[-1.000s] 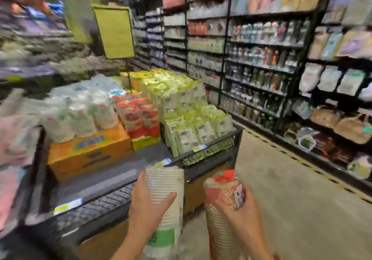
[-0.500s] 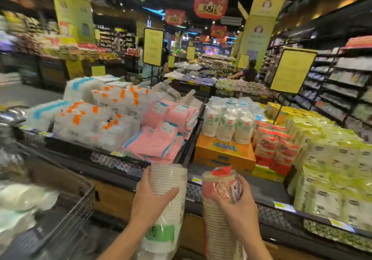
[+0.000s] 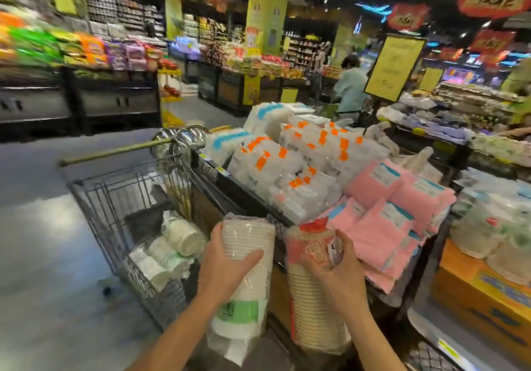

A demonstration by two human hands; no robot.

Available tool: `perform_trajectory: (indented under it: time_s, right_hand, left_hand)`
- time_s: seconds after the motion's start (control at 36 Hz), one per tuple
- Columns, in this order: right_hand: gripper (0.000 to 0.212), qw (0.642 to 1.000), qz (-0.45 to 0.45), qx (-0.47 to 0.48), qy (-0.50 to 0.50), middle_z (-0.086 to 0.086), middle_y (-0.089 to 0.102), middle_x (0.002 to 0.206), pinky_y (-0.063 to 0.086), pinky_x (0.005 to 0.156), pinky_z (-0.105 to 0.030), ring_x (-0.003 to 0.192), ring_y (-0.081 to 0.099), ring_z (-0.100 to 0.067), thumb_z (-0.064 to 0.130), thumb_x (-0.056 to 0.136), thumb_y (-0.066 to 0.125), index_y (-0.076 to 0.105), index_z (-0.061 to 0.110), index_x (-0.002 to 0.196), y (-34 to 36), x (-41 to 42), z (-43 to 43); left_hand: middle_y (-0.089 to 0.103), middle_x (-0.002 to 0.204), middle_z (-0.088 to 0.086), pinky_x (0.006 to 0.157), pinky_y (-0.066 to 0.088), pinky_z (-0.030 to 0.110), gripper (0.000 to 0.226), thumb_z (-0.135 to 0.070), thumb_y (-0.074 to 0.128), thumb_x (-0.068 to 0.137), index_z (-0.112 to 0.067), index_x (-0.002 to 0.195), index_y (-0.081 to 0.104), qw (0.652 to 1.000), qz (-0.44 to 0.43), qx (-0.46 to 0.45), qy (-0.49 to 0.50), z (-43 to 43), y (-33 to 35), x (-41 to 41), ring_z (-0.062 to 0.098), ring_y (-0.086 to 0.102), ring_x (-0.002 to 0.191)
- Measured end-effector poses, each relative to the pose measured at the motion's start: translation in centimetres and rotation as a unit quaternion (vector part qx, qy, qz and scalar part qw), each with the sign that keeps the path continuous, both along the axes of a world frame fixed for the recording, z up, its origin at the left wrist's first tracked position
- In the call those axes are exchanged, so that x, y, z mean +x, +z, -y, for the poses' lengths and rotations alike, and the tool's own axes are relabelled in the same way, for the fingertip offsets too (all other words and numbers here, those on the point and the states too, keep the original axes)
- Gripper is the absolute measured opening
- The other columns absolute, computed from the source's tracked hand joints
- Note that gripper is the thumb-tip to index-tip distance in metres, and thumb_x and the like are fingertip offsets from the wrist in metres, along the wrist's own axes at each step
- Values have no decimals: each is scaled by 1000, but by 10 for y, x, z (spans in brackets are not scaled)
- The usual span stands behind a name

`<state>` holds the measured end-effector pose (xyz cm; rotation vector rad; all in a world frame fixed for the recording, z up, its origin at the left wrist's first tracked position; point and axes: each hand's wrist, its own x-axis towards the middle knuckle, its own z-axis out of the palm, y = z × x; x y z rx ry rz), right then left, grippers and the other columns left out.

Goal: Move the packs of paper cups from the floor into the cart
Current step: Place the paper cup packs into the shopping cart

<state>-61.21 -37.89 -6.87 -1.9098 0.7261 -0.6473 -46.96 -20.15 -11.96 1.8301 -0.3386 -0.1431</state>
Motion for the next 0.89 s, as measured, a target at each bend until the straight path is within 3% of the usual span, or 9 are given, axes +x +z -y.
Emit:
perform_trajectory:
  time_s: [0.08,0.17,0.28,0.36,0.42,0.47,0.58,0.72,0.89]
  right_hand:
    - [62,999,4,0,35,32,58,109,44,83,-13,92,62,19,33,71,98,50,49,105,-8,45,-5]
    - [65,997,1,-5,74,42,49,112,43,96,-22,99,59,17,35,72,98,48,53,110,-15,85,-8]
    - [66,992,0,16,126,41,50,109,41,81,-6,91,49,40,32,70,99,49,54,107,-24,136,-1]
    - [89,986,6,19,163,40,52,113,41,79,-3,93,49,41,56,55,100,50,46,128,-33,171,9]
    - [80,982,-5,23,189,39,53,109,42,76,-2,89,52,37,49,61,99,51,44,124,-38,196,20]
    - [69,977,-15,20,210,38,52,107,44,84,-11,88,58,26,37,70,98,50,47,119,-44,222,31]
    - [95,966,-25,27,255,26,57,119,44,99,-27,111,60,-2,40,70,97,46,35,150,-58,271,51]
    - [96,951,-55,29,303,17,62,127,50,109,-36,120,63,-8,51,67,96,47,36,148,-79,322,60]
    - [124,935,-110,28,336,9,66,138,55,108,-44,126,65,-14,89,49,81,46,31,152,-111,370,48]
  left_hand:
    - [53,133,-9,100,50,44,108,-67,84,57,-39,147,29,999,-25,0,37,-14,-7,30,16,56,119]
    - [52,136,-6,102,50,47,115,-71,81,54,-39,149,25,997,-24,6,78,-23,-13,55,18,56,121]
    - [47,135,-9,99,46,35,110,-54,87,67,-29,154,25,992,-34,11,121,-25,-24,87,12,51,118]
    - [50,137,-6,99,48,35,113,-57,87,64,-29,153,25,987,-48,21,152,-20,-31,109,14,53,118]
    - [51,129,-8,94,47,32,107,-51,88,67,-26,152,28,984,-48,25,172,-13,-35,122,13,53,113]
    - [51,125,-9,95,49,35,106,-49,88,68,-24,152,28,978,-48,34,200,-5,-37,136,14,54,112]
    - [58,127,-3,96,53,45,108,-58,89,59,-29,147,33,961,-70,32,265,4,-46,163,21,60,112]
    - [60,128,0,94,55,51,104,-61,88,57,-31,142,36,938,-105,41,327,3,-68,182,24,63,111]
    - [56,124,-6,96,53,44,99,-53,89,64,-28,143,34,914,-158,26,374,0,-103,208,20,60,108]
